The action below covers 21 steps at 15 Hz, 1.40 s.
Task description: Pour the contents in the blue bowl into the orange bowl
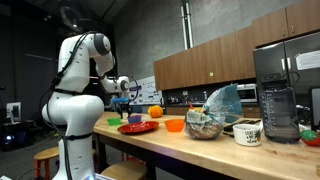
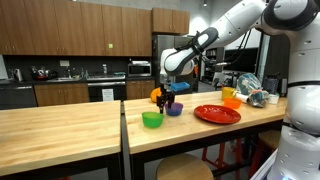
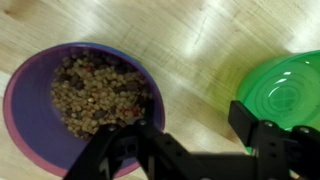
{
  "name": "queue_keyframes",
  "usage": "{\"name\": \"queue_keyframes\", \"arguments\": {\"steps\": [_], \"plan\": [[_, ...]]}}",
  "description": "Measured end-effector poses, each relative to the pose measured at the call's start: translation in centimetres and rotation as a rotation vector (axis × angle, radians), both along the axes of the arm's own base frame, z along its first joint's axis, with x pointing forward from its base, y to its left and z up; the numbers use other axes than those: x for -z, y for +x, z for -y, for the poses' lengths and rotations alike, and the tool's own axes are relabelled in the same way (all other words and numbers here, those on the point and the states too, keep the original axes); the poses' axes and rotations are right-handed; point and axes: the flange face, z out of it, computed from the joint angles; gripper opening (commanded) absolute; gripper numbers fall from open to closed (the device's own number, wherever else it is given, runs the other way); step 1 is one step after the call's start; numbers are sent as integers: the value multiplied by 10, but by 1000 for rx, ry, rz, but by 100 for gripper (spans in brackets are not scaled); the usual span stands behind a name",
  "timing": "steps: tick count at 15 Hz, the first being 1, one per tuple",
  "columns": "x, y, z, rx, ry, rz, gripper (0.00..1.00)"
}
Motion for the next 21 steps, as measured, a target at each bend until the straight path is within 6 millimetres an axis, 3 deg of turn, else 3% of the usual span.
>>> {"name": "queue_keyframes", "arguments": {"steps": [6,21], "plan": [[0,5,11,59,0,0,1],[-22,22,50,195,-82,44,1]]}}
